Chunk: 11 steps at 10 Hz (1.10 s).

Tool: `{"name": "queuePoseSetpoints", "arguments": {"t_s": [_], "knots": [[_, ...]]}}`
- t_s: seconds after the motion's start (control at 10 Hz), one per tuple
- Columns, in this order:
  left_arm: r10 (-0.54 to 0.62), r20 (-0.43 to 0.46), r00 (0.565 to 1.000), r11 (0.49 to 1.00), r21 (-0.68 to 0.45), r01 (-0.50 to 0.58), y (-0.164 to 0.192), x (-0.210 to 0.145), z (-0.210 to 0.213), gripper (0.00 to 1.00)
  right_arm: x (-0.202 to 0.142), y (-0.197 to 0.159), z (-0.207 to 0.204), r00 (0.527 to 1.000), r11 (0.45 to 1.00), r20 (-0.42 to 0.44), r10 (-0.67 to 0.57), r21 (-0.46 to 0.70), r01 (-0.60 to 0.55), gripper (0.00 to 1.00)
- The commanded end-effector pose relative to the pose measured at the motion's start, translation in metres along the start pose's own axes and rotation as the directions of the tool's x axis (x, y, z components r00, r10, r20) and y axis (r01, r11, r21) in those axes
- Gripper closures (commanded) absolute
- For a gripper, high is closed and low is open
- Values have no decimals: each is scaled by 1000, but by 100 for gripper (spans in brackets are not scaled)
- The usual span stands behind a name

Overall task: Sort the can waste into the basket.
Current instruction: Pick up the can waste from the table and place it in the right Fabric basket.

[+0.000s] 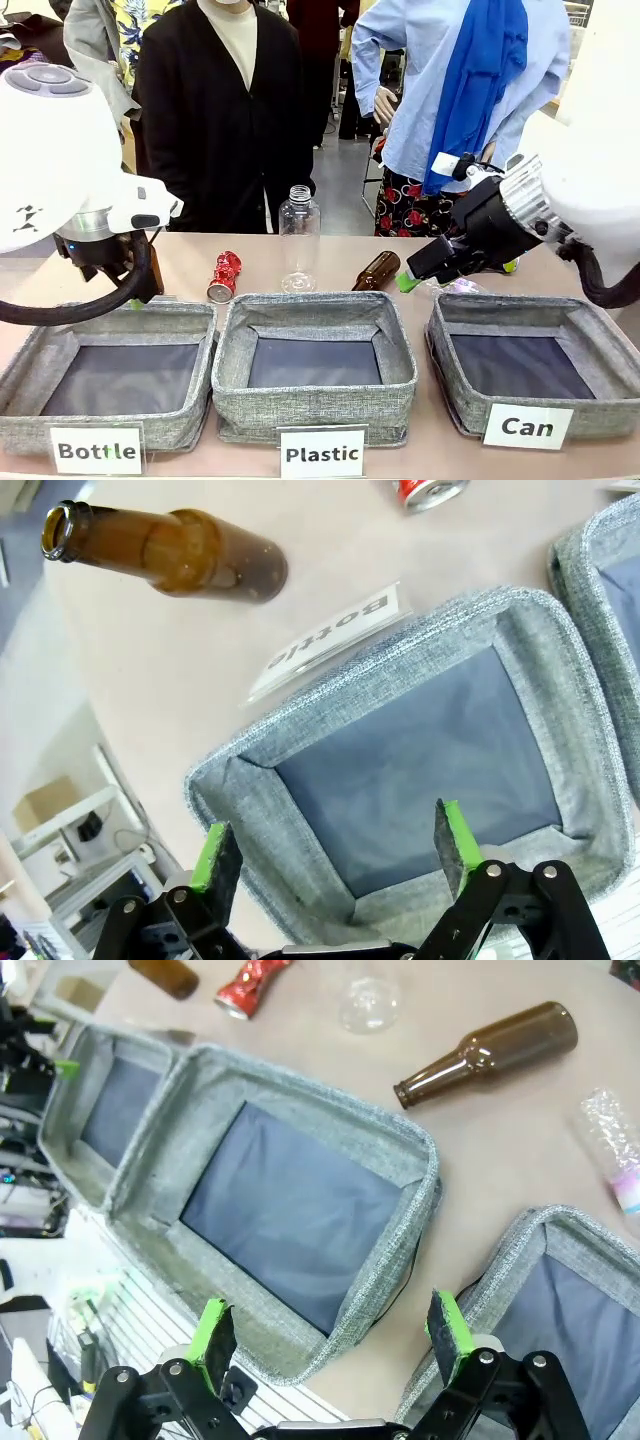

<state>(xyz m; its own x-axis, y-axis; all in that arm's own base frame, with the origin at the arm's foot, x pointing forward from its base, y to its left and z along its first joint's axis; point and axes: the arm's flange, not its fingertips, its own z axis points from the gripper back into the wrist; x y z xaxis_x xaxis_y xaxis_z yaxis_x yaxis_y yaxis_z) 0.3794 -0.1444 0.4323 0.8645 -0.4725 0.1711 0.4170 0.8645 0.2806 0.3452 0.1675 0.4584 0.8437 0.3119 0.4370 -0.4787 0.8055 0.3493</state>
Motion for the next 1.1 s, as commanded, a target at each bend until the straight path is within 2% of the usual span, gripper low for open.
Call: {"name": "queuePoseSetpoints", "arguments": {"t_s": [0.0, 0.2, 0.3, 0.4, 0.5, 0.6, 0.7, 0.8, 0.9, 1.0], "knots": [[-20, 12, 1000, 1000, 11, 20, 4, -2, 0, 0, 5, -8, 0, 999, 1000, 30, 14, 17, -15, 0], [-20, 12, 1000, 1000, 11, 20, 4, -2, 0, 0, 5, -8, 0, 999, 1000, 30, 14, 17, -15, 0], [-20, 12, 1000, 1000, 11, 20, 4, -2, 0, 0, 1, -3, 2, 1000, 1000, 5, -4, -2, 4, 0], [-1, 3, 1000, 1000, 1, 1, 0, 0, 1, 0, 2, -2, 20, 998, 998, -58, 27, 54, -24, 0], [-137, 114, 984, 945, -283, 164, 0, -9, 37, 0, -1, -2, 43, 992, 983, -122, 9, 185, 13, 0], [-211, 205, 956, 799, -527, 290, 8, -21, 59, 0, -8, -8, 64, 978, 980, -203, -47, 181, 84, 0], [-252, 268, 930, 636, -678, 368, 21, -32, 75, 0, -12, -16, 82, 971, 968, -223, -90, 208, 138, 0], [-207, 292, 934, 530, -769, 358, 36, -45, 83, 0, -20, -31, 102, 962, 949, -233, -144, 242, 201, 0], [-117, 274, 954, 468, -832, 297, 62, -65, 92, 0, -33, -53, 128, 961, 903, -224, -164, 359, 238, 0], [-11, 157, 988, 447, -883, 145, 90, -90, 100, 0, -50, -81, 148, 955, 863, -187, -230, 415, 289, 0]]}}
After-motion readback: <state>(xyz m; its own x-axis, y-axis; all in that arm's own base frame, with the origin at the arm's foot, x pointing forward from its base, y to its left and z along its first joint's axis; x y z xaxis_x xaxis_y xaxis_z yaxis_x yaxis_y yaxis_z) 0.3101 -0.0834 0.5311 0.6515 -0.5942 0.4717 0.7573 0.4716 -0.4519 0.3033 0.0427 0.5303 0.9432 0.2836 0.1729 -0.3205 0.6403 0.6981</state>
